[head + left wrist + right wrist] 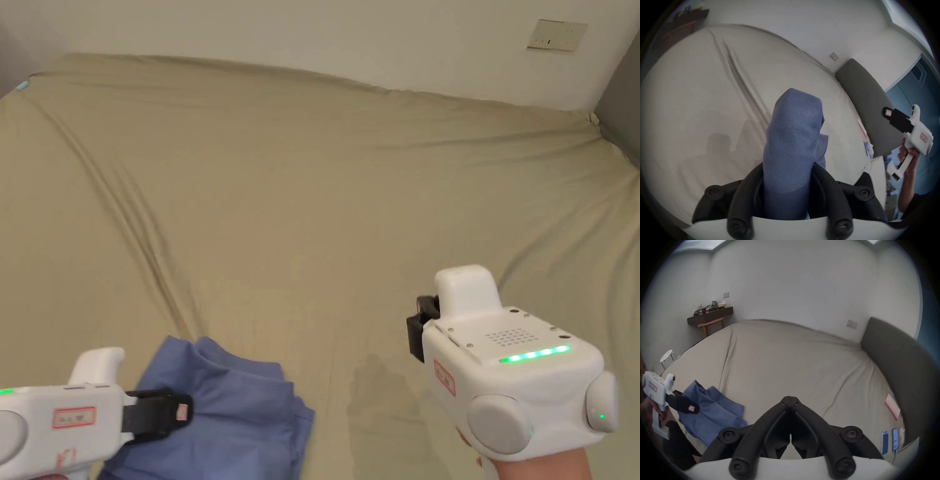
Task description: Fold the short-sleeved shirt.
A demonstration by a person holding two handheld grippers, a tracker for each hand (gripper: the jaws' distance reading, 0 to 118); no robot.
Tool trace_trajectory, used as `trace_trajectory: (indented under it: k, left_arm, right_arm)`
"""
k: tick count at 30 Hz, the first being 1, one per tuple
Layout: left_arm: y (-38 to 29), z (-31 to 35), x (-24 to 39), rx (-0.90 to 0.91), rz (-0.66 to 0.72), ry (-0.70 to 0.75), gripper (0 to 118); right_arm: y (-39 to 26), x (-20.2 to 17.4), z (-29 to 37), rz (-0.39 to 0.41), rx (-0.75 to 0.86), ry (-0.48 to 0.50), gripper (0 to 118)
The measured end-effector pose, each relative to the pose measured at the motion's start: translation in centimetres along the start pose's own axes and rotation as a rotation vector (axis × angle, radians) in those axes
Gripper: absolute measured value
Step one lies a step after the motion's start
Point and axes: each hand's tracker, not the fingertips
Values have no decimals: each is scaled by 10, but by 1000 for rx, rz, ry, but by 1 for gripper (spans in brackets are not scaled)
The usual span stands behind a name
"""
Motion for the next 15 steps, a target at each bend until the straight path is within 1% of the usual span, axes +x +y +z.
trace_trajectory:
  k: [2, 5, 7, 11, 14, 15]
  left_arm:
    - [3, 16, -18, 36, -32, 92, 27]
    - [7, 37, -51, 62, 4, 177, 27]
    - [11, 48, -77, 70, 1, 232, 27]
    - [19, 76, -126, 82, -55, 390, 26]
    - [28, 95, -170, 101, -7, 452, 26]
    - [32, 100, -173, 104, -10, 488, 26]
  right_arm:
    - [8, -7, 7, 5, 31, -10, 0]
    - [19, -21, 14, 1, 62, -12, 0]
    - [23, -33, 16, 19, 85, -17, 0]
    - [33, -65, 19, 60, 103, -12, 0]
    - [38, -83, 15, 71, 97, 14, 0]
    - [39, -88, 13, 75, 94, 20, 0]
